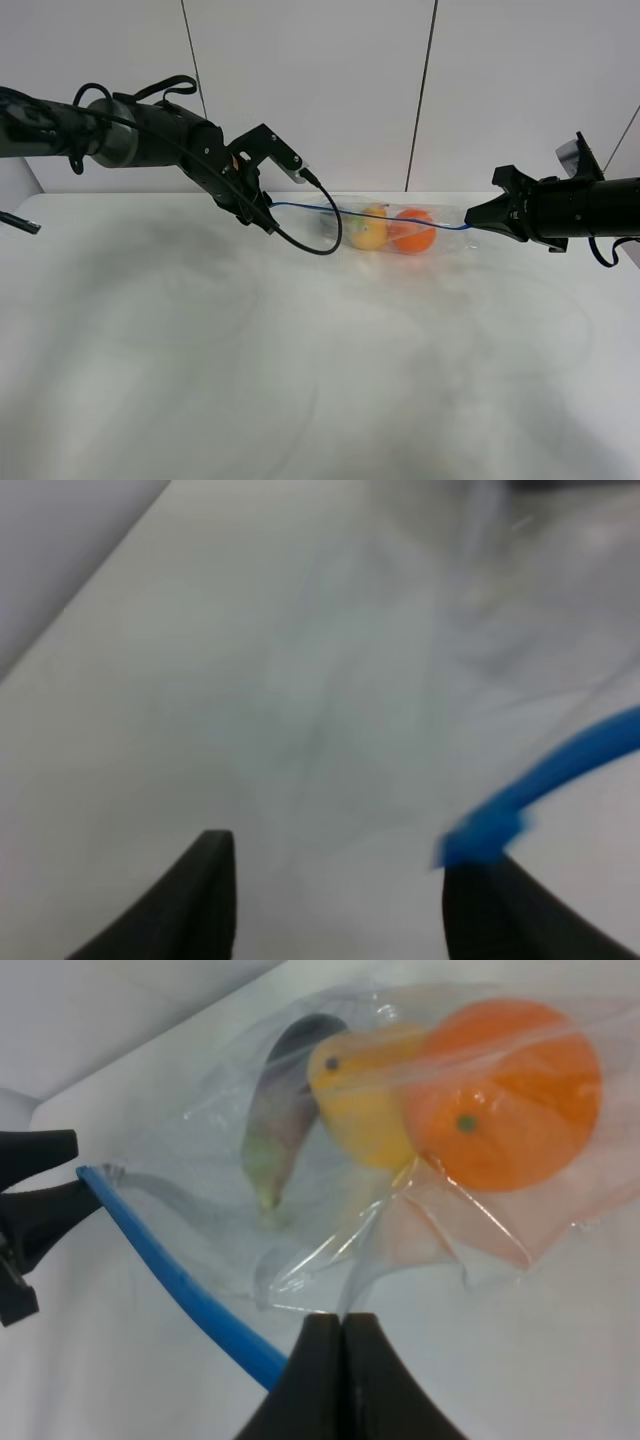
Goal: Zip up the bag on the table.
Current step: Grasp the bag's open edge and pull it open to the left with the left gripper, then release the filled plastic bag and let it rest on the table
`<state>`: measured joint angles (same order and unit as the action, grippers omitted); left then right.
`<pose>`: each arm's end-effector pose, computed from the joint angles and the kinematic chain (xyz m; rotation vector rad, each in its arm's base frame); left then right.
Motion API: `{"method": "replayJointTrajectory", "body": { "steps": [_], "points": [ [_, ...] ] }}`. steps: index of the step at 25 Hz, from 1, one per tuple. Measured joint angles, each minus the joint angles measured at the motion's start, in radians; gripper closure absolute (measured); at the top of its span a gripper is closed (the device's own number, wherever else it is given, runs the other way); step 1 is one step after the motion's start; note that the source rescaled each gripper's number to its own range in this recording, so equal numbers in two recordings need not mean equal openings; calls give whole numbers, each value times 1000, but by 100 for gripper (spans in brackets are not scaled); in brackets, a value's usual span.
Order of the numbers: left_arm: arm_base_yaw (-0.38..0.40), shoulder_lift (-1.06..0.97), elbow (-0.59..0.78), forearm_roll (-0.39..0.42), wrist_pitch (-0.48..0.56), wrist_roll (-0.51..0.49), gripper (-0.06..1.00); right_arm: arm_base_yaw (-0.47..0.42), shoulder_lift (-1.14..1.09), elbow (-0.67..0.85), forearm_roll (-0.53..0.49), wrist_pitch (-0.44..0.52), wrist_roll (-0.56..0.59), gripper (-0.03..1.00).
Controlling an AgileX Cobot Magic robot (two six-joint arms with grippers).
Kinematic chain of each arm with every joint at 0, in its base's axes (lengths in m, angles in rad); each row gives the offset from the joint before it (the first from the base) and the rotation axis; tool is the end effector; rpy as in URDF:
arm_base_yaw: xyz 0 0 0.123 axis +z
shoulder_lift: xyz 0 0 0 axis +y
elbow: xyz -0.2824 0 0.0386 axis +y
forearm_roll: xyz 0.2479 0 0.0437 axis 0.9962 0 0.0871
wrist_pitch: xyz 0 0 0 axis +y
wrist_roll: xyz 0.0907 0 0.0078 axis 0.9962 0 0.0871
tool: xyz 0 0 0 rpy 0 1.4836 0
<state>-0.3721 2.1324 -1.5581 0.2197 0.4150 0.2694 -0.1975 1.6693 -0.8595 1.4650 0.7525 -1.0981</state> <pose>0.4423 -0.1640 0.1728 0.9737 2.2648 0.1513 0.3203 -0.0009 0.2020 0.2528 2.2925 0.9503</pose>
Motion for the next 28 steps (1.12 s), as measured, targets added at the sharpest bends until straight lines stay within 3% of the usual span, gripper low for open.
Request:
{"method": "replayJointTrajectory", "body": {
  "steps": [7,11,19,28],
  "points": [
    [87,-17,0,1,65,-239,19,0,0,0,-5,0,-1,97],
    [144,-59,0,2,113,-291,19,0,0,0,-6,0,-3,97],
    [275,-127,0,1,287,-343,19,0,0,0,-7,0,-3,97],
    [342,-299,0,0,288,-296,19,0,0,0,-8,0,-3,97]
  ]
}}
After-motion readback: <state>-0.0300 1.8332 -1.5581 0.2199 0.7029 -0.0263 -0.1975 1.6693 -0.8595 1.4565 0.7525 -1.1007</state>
